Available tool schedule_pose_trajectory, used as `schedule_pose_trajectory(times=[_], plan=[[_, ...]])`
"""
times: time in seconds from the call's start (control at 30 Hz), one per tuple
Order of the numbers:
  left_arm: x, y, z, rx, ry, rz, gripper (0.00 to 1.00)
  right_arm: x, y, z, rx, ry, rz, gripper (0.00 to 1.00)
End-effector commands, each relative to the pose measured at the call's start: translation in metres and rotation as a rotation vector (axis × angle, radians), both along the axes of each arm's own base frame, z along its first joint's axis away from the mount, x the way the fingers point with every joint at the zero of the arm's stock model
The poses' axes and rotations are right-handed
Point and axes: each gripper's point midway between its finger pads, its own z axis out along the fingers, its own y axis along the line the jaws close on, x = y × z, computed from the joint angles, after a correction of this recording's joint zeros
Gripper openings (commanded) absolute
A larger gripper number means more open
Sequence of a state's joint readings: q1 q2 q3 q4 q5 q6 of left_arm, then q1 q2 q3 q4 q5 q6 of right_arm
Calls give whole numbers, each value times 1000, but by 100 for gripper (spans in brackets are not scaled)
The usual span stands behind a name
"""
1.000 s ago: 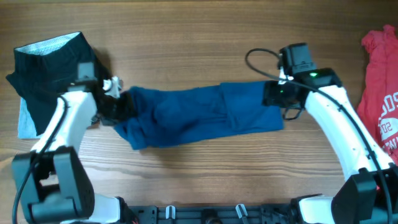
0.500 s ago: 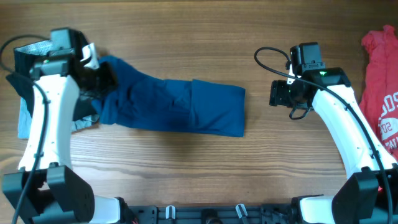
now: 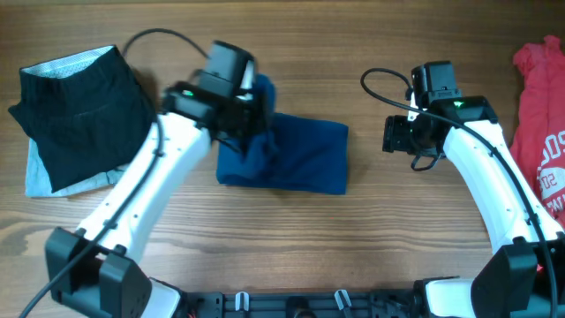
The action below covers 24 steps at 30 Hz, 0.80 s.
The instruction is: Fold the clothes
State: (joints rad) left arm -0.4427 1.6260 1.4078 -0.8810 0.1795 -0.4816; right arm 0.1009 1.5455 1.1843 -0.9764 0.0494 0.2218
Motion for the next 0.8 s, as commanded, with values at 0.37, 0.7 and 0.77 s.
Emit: schedule_pose_trajectory(times=[0.37,0.7,0.77], plan=[[-6,-83,-28,-26,-14,-37,4,-6,-1,-6,-1,34,11,74],[-13,-103,-49,-9,11,-82,5,-7,-1,-6,-2,37,12,74],[-16,-106,-50,-8,12,-90,4,-7,-1,-6,-2,37,11,74]])
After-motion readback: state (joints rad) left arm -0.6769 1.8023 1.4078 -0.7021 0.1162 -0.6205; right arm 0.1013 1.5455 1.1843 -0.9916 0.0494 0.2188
